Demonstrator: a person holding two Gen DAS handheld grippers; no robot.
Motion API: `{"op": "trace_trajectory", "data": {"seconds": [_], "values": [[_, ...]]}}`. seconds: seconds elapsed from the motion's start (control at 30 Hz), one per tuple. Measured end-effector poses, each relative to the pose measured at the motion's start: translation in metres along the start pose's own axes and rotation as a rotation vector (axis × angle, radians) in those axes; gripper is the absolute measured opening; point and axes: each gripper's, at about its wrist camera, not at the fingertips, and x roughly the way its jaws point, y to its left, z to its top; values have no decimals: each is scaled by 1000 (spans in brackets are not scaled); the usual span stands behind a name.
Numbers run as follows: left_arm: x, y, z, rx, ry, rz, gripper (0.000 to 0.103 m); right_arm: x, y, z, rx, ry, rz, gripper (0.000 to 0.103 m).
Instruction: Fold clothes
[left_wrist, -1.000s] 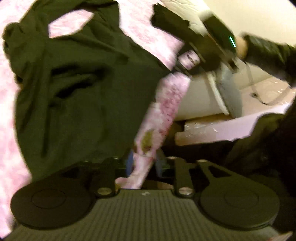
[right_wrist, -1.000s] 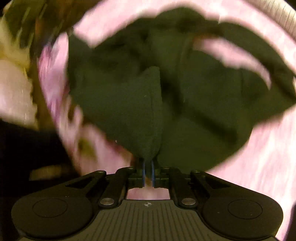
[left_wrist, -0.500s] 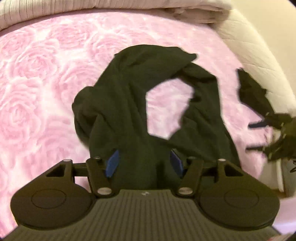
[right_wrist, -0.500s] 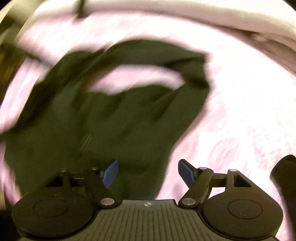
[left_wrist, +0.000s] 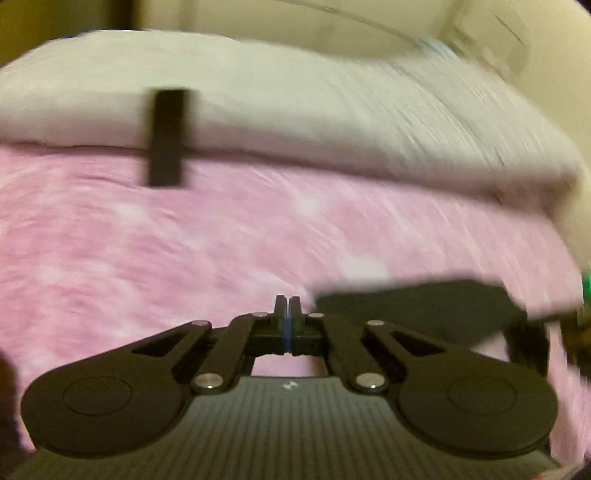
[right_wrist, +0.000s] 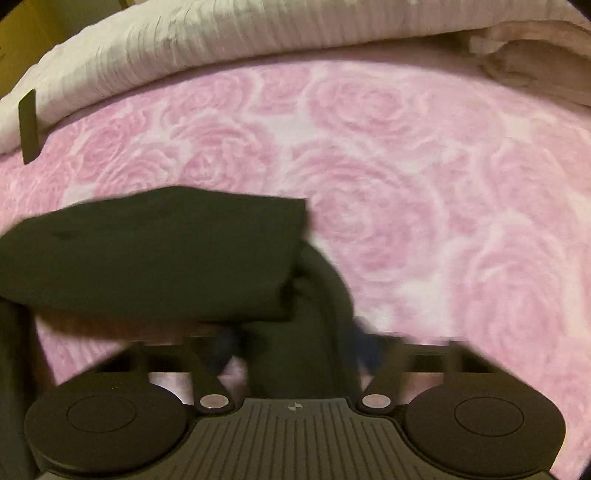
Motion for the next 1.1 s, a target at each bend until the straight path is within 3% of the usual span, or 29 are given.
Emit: {"op": "trace_trajectory", "data": {"seconds": [0.13,0.17,0.2,0.23,0.33,0.47,0.53,0.63,0.7,0.8,0.83,0.93,1.03,1.1], "values": [[-14,28,18,-72,-37,49,3,-25,3,5,-78,-55,-43,11],[-9,17,20,-42,-21,22,9,-34,1,6,-83,-83,-71,10],[-4,4,20,-3,3,-11,25,-44,-3,7,-73,-113,-103,10],[5,-15,21,71,33,-41,36,-54,-8,6,-49,-139,-123,10],[41,-86,3,378,137,-158,41,-79,-27,4,42,-201,-186,10],[97,-161,-37,760,235,-301,44,-97,-35,-6,90,-237,-177,10],[121,-191,-58,919,234,-316,45,-104,-33,-10,82,-256,-178,10],[157,-220,-87,1139,240,-191,44,-117,-35,-16,106,-302,-207,10],[159,-211,-78,1117,214,-139,44,-127,-43,-23,132,-324,-232,10],[157,-192,-58,1050,166,-77,6,-140,-62,-39,196,-337,-266,10],[156,-186,-51,1027,150,-57,6,-144,-68,-44,221,-339,-274,10],[119,-131,3,814,33,17,6,-163,-80,-53,277,-373,-301,10],[61,-56,64,564,-127,116,6,-190,-85,-52,325,-470,-324,10],[34,-13,86,434,-200,183,6,-205,-84,-48,358,-559,-354,10]]}}
